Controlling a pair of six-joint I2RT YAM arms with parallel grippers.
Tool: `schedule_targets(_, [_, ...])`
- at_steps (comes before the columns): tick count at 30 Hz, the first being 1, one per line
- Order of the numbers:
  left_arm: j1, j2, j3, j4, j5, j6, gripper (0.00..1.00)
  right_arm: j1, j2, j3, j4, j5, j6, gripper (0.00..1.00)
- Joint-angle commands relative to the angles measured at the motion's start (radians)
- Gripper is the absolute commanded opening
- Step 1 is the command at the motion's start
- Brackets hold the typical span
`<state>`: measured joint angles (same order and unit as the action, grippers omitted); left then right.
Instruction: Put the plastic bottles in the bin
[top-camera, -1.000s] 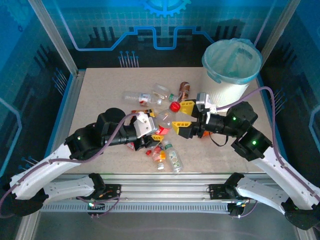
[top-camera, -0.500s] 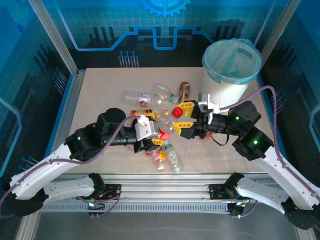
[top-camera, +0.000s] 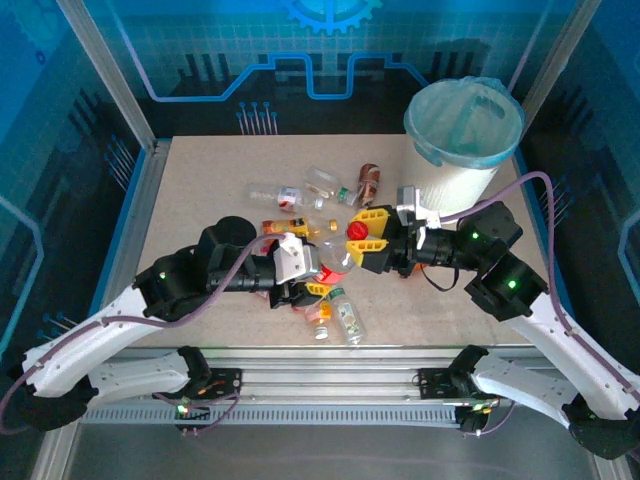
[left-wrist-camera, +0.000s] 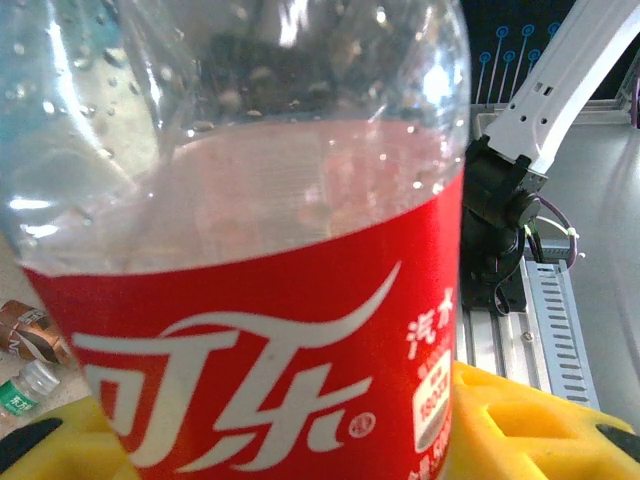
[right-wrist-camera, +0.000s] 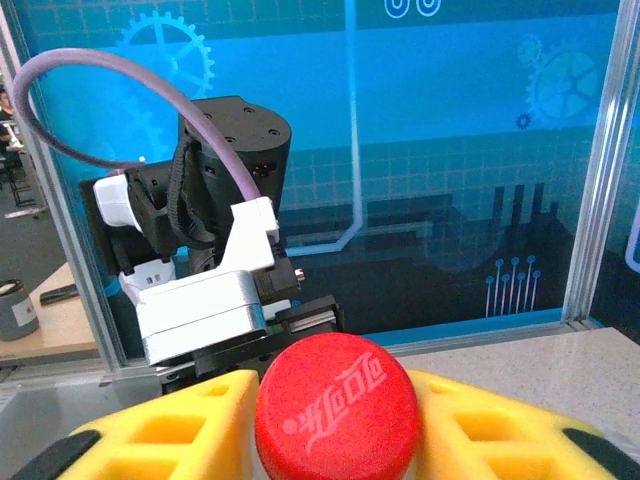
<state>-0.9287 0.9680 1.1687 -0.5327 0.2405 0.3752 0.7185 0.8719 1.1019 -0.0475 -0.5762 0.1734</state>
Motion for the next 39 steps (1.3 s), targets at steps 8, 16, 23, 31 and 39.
schedule_targets(8, [-0.004,-0.002,-0.045,0.149,-0.139,0.014,0.71,-0.001,0.003,0.093,-0.148,0.060,-0.104,0.00])
schedule_targets(16, [-0.004,0.036,-0.068,0.459,-0.317,0.010,0.99,0.002,0.137,0.337,-0.293,0.489,-0.076,0.00])
schedule_targets(23, [0.010,0.191,0.064,0.606,-0.493,0.071,0.99,-0.013,0.431,0.723,-0.355,1.077,-0.243,0.00])
schedule_targets(31, [0.034,0.316,0.147,0.616,-0.488,-0.085,0.99,-0.170,0.909,1.413,-0.511,1.412,-0.402,0.00])
schedule_targets(39, [0.047,0.270,0.069,0.613,-0.502,-0.168,0.99,-0.263,1.282,1.806,-0.510,1.585,-0.592,0.00])
